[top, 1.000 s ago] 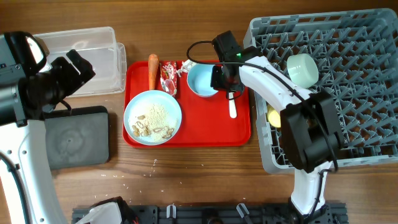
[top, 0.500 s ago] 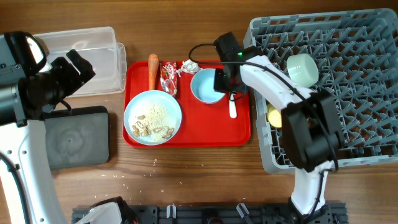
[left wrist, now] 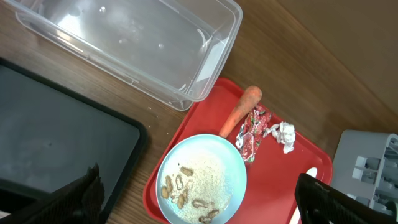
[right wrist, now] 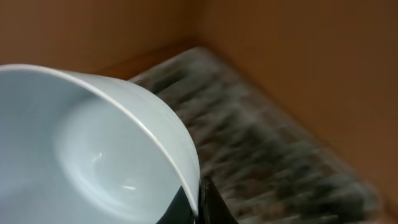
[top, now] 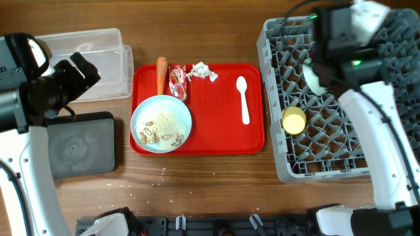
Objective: Sort waste into correct bins and load items into the dishwasher rack
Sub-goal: 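Carry the light blue bowl into the rack and release it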
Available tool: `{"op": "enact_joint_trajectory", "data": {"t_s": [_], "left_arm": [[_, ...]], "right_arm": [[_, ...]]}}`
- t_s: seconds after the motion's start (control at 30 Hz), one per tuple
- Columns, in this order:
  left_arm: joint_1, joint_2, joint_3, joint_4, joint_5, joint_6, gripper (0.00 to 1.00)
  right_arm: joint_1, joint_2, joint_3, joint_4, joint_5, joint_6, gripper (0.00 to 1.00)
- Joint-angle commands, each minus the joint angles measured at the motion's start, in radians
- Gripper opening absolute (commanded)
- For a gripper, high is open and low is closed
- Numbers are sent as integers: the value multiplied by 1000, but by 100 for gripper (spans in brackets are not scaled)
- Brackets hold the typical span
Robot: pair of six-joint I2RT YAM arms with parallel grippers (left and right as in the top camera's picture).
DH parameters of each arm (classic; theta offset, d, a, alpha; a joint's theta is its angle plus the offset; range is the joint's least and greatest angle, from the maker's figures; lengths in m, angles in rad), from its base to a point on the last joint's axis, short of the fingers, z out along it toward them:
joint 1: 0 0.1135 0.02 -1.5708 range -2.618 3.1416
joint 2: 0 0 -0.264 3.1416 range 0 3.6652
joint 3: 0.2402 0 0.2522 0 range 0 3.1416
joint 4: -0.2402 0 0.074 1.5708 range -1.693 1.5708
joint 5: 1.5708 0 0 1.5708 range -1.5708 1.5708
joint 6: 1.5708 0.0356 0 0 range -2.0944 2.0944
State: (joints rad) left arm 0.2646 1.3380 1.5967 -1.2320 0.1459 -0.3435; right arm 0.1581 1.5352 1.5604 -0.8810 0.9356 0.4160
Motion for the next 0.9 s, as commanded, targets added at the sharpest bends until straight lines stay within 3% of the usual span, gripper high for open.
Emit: {"op": "enact_joint_trajectory", "data": {"t_s": [0.0, 0.2, 0.27, 0.43, 0.87], "left_arm": [[4, 1, 12, 0, -10, -9, 100], [4, 1, 12, 0, -10, -9, 100], [4, 1, 12, 0, -10, -9, 100], [4, 1, 12, 0, -10, -9, 100], [4, 1, 12, 0, -10, -9, 100]], "right_arm": [[-119, 73, -15, 17, 259, -104, 4], [-260, 209, -15, 44, 278, -105, 4], [-284, 259, -15, 95, 280, -204, 4], [-289, 340, -15, 193, 285, -379, 4], [-285, 491, -15, 237, 350, -450, 4]]}}
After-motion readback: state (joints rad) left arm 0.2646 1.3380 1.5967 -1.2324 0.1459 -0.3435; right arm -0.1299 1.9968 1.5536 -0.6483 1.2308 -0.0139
